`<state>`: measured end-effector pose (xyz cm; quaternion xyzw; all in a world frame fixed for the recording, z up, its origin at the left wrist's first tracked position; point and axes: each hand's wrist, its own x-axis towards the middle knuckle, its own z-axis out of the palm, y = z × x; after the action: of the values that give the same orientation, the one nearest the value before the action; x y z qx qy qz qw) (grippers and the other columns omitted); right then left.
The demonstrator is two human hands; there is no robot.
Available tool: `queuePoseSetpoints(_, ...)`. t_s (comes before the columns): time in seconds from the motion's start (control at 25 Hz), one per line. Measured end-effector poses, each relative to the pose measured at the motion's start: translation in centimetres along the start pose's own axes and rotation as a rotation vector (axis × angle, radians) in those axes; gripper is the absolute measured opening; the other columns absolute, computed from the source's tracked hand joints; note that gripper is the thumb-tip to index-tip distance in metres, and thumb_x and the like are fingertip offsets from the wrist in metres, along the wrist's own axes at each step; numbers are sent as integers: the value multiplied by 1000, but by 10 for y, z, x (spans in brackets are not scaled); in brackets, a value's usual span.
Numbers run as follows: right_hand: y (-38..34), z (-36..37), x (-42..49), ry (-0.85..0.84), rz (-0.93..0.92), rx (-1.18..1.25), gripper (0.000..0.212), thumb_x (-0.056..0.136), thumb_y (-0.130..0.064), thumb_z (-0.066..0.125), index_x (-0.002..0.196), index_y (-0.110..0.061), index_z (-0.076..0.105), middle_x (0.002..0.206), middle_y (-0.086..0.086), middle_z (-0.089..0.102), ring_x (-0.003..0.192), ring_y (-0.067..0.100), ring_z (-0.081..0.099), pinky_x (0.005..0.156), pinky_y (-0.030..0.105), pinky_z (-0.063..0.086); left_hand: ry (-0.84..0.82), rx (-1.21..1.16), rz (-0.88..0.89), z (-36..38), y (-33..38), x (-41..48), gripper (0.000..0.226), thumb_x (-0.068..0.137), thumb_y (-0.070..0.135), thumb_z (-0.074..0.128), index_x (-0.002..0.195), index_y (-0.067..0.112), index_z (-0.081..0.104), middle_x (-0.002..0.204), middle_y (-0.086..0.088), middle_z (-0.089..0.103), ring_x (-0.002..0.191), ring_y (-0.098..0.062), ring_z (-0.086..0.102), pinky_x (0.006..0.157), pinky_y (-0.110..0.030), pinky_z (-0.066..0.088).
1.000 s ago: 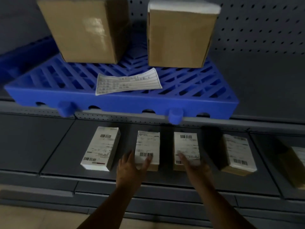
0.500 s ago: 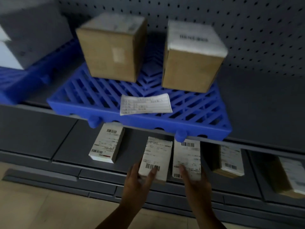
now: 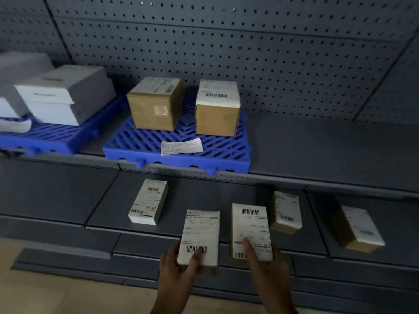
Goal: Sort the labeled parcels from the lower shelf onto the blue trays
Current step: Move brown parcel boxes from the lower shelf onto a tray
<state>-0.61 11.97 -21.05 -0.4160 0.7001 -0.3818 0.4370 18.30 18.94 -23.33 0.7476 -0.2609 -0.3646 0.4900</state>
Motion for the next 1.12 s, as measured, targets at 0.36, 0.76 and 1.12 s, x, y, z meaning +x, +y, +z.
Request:
queuePoseSetpoints(0.36,-35,-48,-68,75,56,102,64,55,-72,81,99,-26,72,88,-12,75,78,0,67,57,15,47,-18,-180,56,-17,48,-49,51,71,27,91,111,24,59,123,-9,60,101,-14,64,83,-28,51)
queuePoseSetpoints(0.76,-120,-105,-120,208,-111,161,70,41,-78,75,90,-28,72,81,-19,74,79,0,67,60,18,44,-189,-363,180,-33,139,-87,106,42,80,83,132,26,66,132,5,60,114,-12,65,100,-41,55)
queuePoseSetpoints(1.12,-228,-88,-115,184,-267,243,77,37,-80,82,84,-20,71,86,-10,77,83,16,73,74,30,54,-140,-491,327,-104,267,-45,57,48,83,78,88,41,80,96,16,79,80,6,73,57,-13,54)
